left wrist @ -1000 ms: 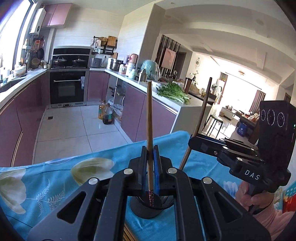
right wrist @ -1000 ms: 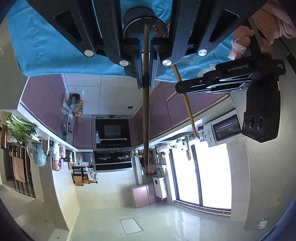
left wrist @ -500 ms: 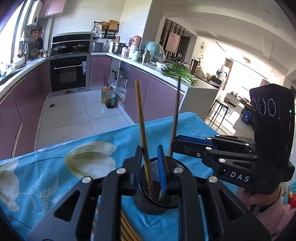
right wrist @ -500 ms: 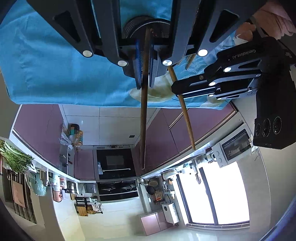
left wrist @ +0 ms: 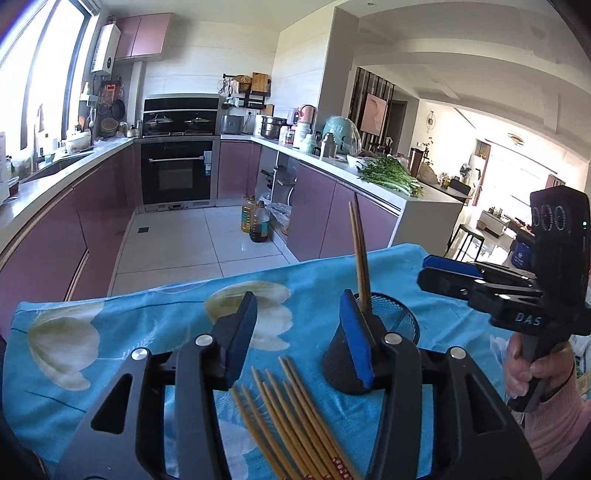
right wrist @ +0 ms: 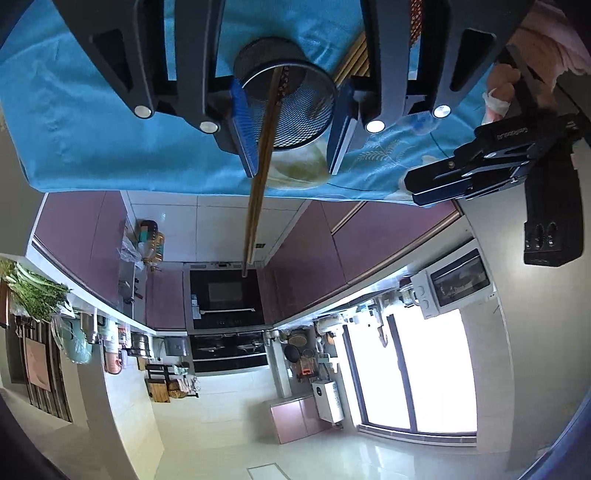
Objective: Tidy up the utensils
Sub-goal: 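Lower the chopsticks into the mesh cup and open both grippers, then move both open grippers back to the chopsticks on the tablecloth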
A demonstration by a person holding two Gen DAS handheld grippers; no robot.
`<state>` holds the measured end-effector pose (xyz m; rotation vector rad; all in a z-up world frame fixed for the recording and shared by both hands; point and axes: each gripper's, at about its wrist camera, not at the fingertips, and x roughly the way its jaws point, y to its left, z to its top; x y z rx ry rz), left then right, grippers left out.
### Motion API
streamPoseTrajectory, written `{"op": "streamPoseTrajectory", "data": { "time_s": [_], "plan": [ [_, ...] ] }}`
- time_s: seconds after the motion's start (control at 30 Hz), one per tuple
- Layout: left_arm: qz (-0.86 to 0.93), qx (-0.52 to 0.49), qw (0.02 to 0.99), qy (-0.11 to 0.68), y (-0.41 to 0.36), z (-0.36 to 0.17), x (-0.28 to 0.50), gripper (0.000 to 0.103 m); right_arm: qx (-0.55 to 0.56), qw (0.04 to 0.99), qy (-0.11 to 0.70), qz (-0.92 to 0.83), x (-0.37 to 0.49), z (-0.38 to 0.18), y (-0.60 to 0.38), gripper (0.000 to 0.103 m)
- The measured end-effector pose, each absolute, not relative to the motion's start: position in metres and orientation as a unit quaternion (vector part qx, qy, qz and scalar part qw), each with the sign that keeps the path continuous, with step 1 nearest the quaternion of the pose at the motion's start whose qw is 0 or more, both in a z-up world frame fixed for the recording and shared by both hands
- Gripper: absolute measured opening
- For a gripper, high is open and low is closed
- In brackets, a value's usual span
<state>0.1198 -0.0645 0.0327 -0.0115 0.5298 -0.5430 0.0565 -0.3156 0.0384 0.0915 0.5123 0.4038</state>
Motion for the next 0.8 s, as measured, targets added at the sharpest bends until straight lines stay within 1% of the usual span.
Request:
{"op": "streamPoseTrajectory", "data": {
  "time_s": [0.03,0.17,0.27,0.43,0.57,0.8],
  "plan": [
    [-0.26,-0.003,0.929,0.264,-0.057,0.03,0.116,0.048,0.042,0.943,0.255,0.209,0.05,0.036,-0.311,0.04],
    [-0.247,0.008,0.921,0.302,-0.036,0.001,0.113,0.048,0.027,0.928,0.281,0.244,0.036,0.02,-0.291,0.04],
    [-0.235,0.009,0.91,0.34,-0.026,-0.028,0.117,0.048,0.018,0.916,0.312,0.252,0.035,0.0,-0.276,0.04],
    [-0.219,0.01,0.895,0.388,-0.018,-0.076,0.117,0.048,0.037,0.888,0.382,0.253,0.046,-0.045,-0.257,0.04],
    [-0.217,0.016,0.888,0.406,-0.023,-0.096,0.113,0.048,0.045,0.877,0.412,0.241,0.049,-0.066,-0.25,0.038],
    [-0.219,0.024,0.88,0.422,-0.032,-0.107,0.106,0.049,0.032,0.88,0.419,0.22,0.048,-0.074,-0.246,0.037]
  ]
}}
